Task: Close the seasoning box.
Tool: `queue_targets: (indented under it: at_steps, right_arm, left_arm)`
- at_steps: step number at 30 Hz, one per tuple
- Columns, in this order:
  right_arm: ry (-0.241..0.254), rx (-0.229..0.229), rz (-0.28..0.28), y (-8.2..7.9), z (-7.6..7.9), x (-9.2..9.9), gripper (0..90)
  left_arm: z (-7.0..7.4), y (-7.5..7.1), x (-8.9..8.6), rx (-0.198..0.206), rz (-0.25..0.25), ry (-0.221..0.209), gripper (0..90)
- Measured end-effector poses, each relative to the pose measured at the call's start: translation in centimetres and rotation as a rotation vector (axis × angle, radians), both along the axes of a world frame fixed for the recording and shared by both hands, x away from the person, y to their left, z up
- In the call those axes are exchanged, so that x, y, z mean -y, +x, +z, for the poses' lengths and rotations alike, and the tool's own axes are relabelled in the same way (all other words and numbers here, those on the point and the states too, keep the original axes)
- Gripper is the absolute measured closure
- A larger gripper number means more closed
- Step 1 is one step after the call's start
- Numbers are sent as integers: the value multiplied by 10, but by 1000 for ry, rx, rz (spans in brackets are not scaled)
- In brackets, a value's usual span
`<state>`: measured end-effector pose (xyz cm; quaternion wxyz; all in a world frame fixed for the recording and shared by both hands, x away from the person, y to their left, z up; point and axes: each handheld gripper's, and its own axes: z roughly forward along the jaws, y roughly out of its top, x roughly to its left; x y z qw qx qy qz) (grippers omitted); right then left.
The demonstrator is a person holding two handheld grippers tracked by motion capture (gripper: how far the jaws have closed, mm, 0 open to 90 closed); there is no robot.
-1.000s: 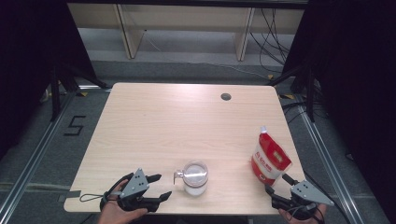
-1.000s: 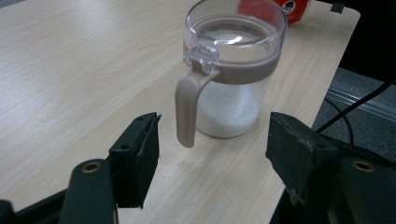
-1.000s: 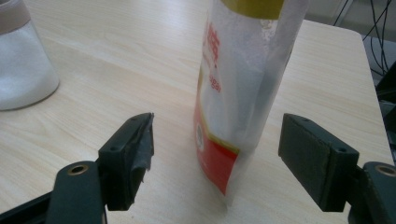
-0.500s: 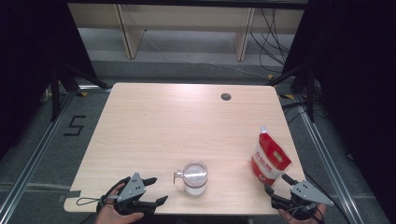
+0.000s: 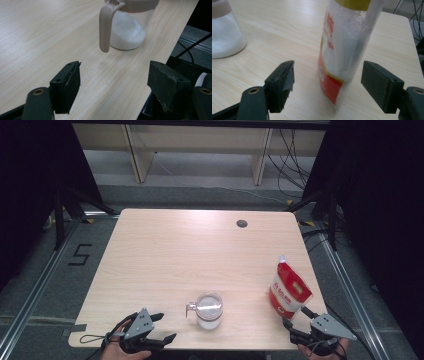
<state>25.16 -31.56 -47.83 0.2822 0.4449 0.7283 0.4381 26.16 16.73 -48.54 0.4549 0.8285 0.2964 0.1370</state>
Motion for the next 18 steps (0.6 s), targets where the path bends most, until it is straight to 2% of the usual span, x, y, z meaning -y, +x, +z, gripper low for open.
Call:
queue_targets:
  at_steps: [2,4,5,8,9,12,13,15,16,17,18]
  right_arm:
    - [-21,12,15,2,0,1,276]
    - [-17,4,14,1,-1,1,274]
    - [-26,12,19,2,-1,1,271]
    - [-26,13,20,2,-1,1,269]
    - [-26,12,19,2,-1,1,268]
    - [-20,3,18,2,-1,0,259]
    - [-20,3,18,2,-1,1,259]
    - [-20,4,18,2,-1,0,256]
    - [-20,3,18,2,-1,0,255]
    - [-21,3,18,2,-1,0,254]
    - [-21,2,18,2,-1,0,254]
  left_arm:
    - [-1,-1,-1,-9,2,25,248]
    - [-4,-1,1,-10,7,9,248]
    - [-3,-1,0,-9,6,33,248]
    - [-2,0,-2,-10,4,32,242]
    - [-2,0,-4,-4,7,46,241]
    - [-2,0,-3,-2,21,12,239]
    - [-1,0,-4,0,20,30,238]
    - [-2,0,-4,-2,20,12,235]
    - [-1,1,-5,4,16,39,235]
    - [-2,0,-3,-1,23,7,236]
    - [-2,0,-3,-4,20,11,235]
